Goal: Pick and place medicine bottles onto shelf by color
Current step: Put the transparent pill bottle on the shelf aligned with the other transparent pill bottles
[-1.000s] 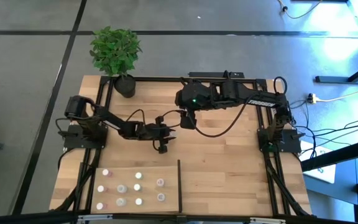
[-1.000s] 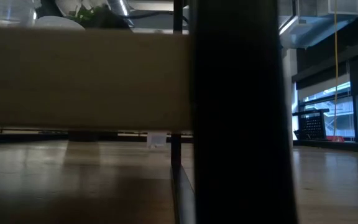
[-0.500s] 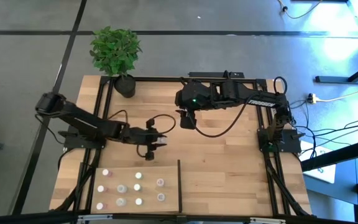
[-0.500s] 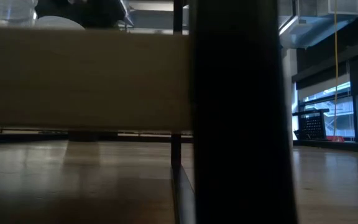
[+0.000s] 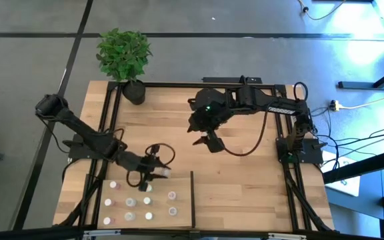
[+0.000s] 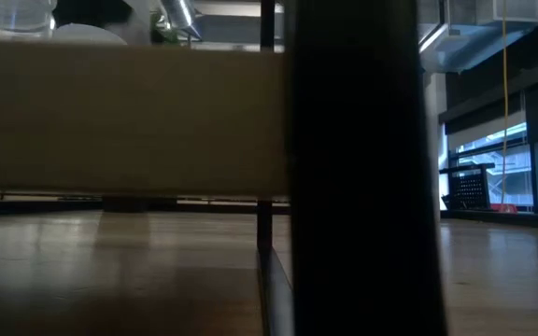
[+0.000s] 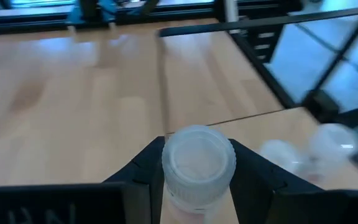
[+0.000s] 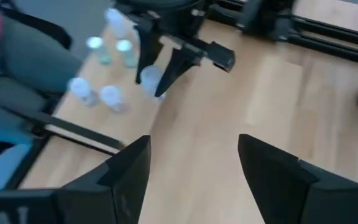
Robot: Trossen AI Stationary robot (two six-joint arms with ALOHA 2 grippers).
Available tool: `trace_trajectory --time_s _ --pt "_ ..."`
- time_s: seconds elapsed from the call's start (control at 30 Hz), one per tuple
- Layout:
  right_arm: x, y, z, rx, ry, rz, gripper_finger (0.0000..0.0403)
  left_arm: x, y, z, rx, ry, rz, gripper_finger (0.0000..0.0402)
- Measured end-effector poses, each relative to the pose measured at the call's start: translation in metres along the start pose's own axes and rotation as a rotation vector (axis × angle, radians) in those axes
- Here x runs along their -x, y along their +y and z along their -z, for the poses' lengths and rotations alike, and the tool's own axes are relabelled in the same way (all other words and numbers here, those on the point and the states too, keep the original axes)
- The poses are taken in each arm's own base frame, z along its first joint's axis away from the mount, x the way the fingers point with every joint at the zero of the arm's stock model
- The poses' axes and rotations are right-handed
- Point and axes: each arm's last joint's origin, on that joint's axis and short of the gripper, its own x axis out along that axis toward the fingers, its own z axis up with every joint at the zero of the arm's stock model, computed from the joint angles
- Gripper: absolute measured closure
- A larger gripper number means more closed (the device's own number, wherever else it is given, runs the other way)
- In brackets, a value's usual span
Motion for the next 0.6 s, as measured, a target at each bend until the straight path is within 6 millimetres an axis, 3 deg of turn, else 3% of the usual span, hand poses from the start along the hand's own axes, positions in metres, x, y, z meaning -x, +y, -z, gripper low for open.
trace_trajectory --time_s 0.2,0.6 --pt "0.0 0.001 0.0 0.003 -0.011 -0.038 0.0159 0.006 -0.017 0.002 -0.013 -0.01 0.043 0.0279" --pt "0.0 0.001 -0.001 0.003 -0.015 -0.036 0.0159 0.004 -0.02 -0.002 0.026 -0.067 0.019 0.0279"
